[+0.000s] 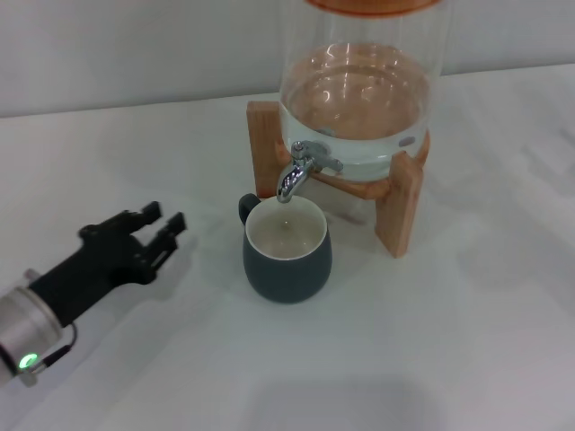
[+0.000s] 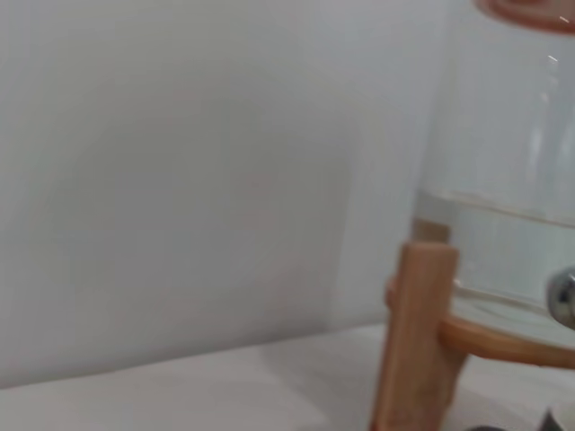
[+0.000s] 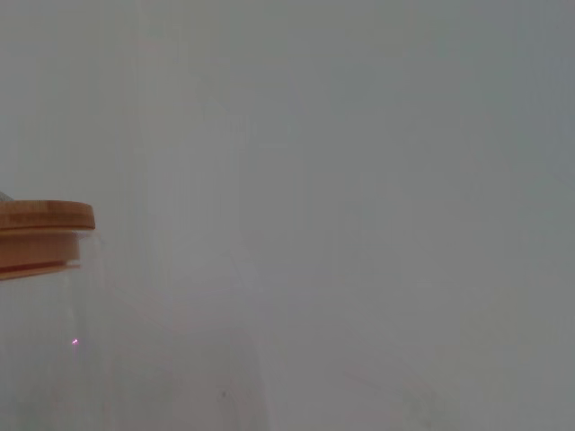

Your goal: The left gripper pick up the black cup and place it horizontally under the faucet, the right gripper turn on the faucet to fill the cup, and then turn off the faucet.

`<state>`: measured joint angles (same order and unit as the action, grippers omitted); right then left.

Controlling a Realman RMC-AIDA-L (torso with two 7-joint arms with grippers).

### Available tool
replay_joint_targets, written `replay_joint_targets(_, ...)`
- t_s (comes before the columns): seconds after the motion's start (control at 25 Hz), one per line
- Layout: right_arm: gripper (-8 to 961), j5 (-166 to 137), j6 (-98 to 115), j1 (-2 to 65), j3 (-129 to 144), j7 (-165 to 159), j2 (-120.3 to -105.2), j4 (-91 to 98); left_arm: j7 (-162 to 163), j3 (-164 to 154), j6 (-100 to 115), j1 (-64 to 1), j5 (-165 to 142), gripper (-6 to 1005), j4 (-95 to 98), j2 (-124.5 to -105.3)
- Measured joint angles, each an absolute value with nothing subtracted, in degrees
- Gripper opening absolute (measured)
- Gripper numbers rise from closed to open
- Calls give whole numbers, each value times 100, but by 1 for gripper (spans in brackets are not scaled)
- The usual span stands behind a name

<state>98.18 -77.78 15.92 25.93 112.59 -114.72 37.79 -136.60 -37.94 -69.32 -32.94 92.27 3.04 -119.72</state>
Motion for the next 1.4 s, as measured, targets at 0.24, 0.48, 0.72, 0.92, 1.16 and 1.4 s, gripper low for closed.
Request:
replay_joint_targets(0.24, 807, 9815, -7778, 1600, 2593, 11257, -11469, 3779, -13058, -3789, -7477, -2760, 9511, 451, 1036, -11954)
replay_joint_targets(0.48, 807, 9775, -7785, 1564, 2616, 11205, -11467, 3779, -12427, -3788, -7937, -2475, 9819, 463, 1604, -11935)
replay_joint_targets(0.72, 807, 9700, -7862, 1399, 2670, 11093, -11451, 3814, -12283, -3788, -8124, -2344, 10563, 474, 1674, -11921)
replay_joint_targets(0.92, 807, 9636, -8633, 1092, 2672, 10680, -11410, 3977, -12269, -3788, -7966, -2350, 10819, 483, 1678, -11918)
replay_joint_targets(1.16, 807, 9319, -9671, 851, 2726, 10379, -11430, 4102, -12260, -3788, -7816, -2401, 11067, 714, 1686, -11907)
replay_joint_targets(1.4, 807, 9151, -9857, 780, 3711, 10104, -11471, 4457, -12118, -3788, -7739, -2413, 11093, 768, 1823, -11901)
